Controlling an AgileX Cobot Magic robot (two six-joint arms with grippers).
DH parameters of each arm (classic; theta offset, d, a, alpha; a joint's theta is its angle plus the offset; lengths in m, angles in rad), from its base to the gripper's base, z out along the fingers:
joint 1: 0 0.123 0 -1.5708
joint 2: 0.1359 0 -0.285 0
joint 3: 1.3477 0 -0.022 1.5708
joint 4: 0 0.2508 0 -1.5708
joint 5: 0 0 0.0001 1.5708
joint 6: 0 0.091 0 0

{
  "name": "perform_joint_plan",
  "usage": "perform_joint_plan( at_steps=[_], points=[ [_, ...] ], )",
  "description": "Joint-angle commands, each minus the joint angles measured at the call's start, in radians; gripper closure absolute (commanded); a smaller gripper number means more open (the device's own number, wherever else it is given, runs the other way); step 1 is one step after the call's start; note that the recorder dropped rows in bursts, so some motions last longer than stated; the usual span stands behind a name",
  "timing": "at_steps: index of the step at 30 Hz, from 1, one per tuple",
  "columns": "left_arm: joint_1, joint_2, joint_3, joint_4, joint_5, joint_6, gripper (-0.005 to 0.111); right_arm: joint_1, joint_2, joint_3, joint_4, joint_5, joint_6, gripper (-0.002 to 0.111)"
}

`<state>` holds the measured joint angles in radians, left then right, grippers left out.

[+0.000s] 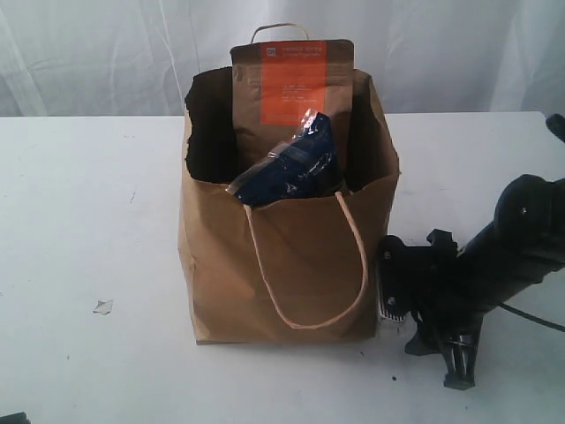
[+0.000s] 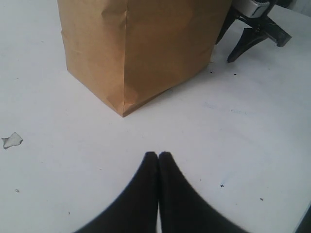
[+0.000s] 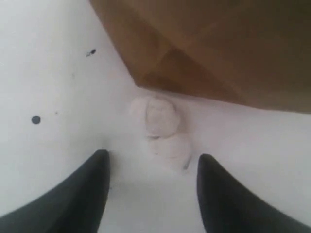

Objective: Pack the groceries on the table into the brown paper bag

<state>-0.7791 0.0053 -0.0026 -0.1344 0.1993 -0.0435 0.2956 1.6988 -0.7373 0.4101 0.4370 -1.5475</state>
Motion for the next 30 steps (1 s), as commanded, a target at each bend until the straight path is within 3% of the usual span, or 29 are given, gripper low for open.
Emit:
perform_joint_plan(
  at_steps=[1, 4, 14, 23, 30],
  points=[
    [0.0, -0.005, 0.003, -0.007, 0.005, 0.0, 0.107, -0.008, 0.031, -0.023, 0.003, 0.01, -0.008, 0.056],
    [0.0, -0.005, 0.003, -0.007, 0.005, 0.0, 0.107, -0.008, 0.048, -0.033, 0.005, 0.023, -0.008, 0.062],
    [0.0, -0.005, 0.003, -0.007, 0.005, 0.0, 0.107, -0.008, 0.048, -0.029, -0.001, 0.099, 0.081, 0.107],
    [0.0, -0.005, 0.003, -0.007, 0.005, 0.0, 0.107, -0.008, 0.006, 0.002, -0.02, 0.102, 0.272, 0.108],
    [0.0, -0.005, 0.003, -0.007, 0.005, 0.0, 0.107, -0.038, -0.08, 0.101, -0.007, 0.041, 0.278, 0.108]
  ],
)
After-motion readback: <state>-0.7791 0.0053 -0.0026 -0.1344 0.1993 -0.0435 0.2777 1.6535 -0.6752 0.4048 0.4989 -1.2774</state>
